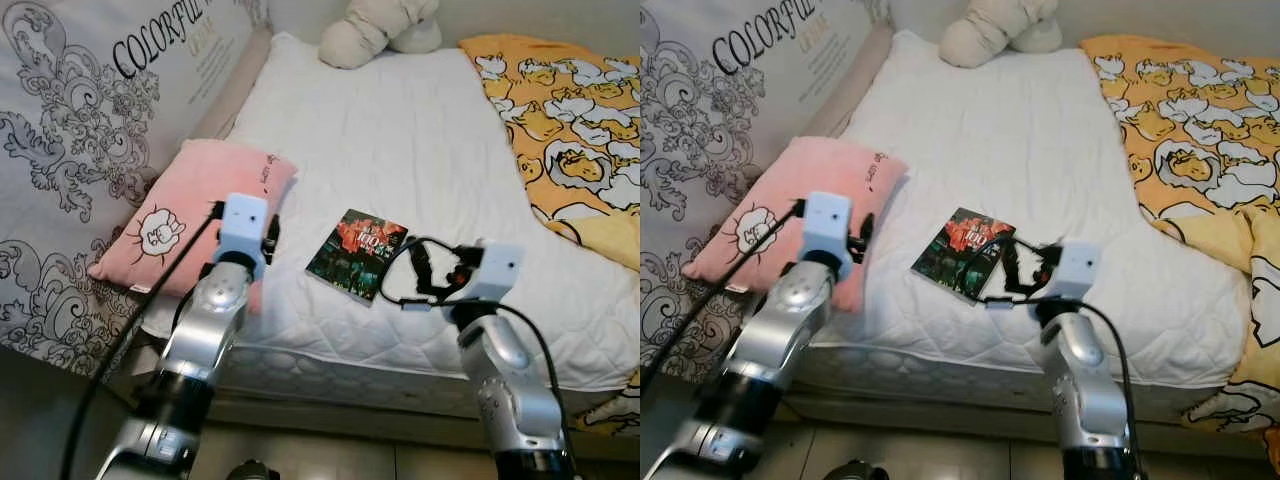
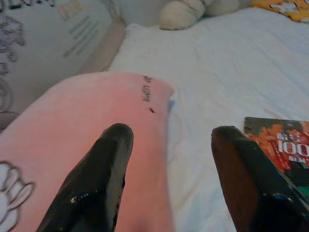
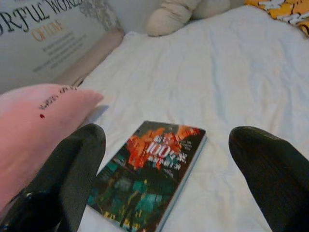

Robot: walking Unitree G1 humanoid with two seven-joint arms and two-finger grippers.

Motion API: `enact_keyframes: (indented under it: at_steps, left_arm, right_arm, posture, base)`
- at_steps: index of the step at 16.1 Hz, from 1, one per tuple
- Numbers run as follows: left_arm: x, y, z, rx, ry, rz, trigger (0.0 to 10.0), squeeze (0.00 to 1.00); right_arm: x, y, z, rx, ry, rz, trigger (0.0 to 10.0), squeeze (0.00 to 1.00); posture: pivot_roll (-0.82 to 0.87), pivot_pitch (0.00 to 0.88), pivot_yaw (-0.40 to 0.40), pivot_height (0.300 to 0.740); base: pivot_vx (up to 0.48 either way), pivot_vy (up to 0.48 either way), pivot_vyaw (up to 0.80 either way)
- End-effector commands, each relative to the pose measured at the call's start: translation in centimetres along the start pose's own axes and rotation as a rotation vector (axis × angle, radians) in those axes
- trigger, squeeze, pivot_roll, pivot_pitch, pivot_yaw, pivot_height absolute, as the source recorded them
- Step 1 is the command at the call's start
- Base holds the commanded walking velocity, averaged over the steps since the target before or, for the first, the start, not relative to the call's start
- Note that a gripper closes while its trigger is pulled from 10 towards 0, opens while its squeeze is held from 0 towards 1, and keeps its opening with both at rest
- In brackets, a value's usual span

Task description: Clean up the room

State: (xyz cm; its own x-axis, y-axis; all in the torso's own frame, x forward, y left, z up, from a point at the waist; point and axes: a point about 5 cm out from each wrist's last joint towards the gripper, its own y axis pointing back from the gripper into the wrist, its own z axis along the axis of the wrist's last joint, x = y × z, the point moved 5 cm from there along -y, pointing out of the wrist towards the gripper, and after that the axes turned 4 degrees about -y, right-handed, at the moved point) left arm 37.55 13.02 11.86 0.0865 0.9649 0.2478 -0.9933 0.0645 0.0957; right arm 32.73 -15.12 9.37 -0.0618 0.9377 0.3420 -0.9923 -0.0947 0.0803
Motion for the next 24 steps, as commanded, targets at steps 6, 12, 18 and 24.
enact_keyframes:
  at_steps: [6,12,18,24]
  left_arm:
    - [0.1,4.1,-2.6,-0.028,0.025,-0.04,10.0,0.0]
    - [-0.5,4.9,-2.7,-0.059,0.052,-0.1,10.0,0.0]
    - [-1.6,4.5,-2.1,-0.085,0.091,-0.138,10.0,0.0]
    - [-0.7,3.0,-1.7,-0.08,0.085,-0.096,10.0,0.0]
  right_arm:
    - [-3.4,3.7,-1.7,0.027,0.121,-0.064,10.0,0.0]
    - [-5.2,6.1,-4.7,0.105,0.166,-0.112,10.0,0.0]
    - [-6.6,5.8,-5.3,0.119,0.181,-0.154,10.0,0.0]
    - [-6.1,4.3,-4.6,0.095,0.194,-0.135,10.0,0.0]
  posture:
    - [0.05,0.0,0.006,0.74]
    - [0.04,0.0,0.01,0.74]
    - [0.03,0.0,0.01,0.74]
    - [0.02,0.0,0.017,0.74]
  base:
    - [0.0,0.0,0.0]
    - [0.0,0.0,0.0]
    - [0.299,0.0,0.0]
    - [0.475,0.0,0.0]
